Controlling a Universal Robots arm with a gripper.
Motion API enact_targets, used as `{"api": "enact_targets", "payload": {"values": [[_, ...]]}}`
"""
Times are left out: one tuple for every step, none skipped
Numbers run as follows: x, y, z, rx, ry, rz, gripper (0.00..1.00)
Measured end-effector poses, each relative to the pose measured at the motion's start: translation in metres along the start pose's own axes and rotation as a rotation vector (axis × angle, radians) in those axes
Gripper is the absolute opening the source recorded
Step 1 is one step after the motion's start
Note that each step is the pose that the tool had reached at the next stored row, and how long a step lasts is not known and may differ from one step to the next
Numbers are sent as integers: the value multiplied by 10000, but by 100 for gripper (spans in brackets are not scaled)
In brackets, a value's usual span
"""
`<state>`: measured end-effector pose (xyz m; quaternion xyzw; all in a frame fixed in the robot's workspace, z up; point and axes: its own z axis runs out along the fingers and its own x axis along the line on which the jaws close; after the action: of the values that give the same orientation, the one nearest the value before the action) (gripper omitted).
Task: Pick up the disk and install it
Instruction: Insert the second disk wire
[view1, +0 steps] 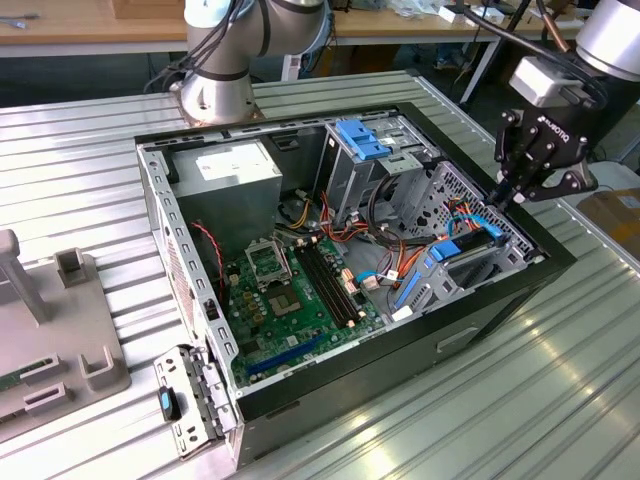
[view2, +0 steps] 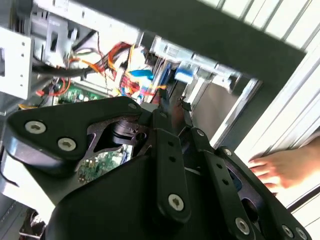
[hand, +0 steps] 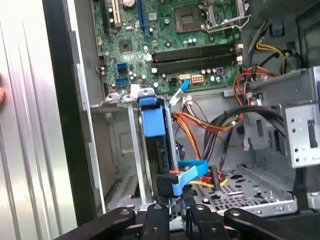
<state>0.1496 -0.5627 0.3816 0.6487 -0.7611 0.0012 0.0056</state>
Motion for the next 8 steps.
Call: {"api": "enact_targets", "payload": {"values": [[-18, -110, 1, -7, -1, -1, 24], [-26, -139, 0, -9, -1, -1, 24], [-35, -137, 0, -8, 1, 1, 24], [-43, -136, 0, -8, 3, 4, 24], [-48, -135, -1, -7, 10, 7, 24], [-50, -135, -14, -5, 17, 12, 24], [-50, -135, -35, -6, 13, 15, 24], [-50, -135, -53, -6, 13, 16, 24]]}}
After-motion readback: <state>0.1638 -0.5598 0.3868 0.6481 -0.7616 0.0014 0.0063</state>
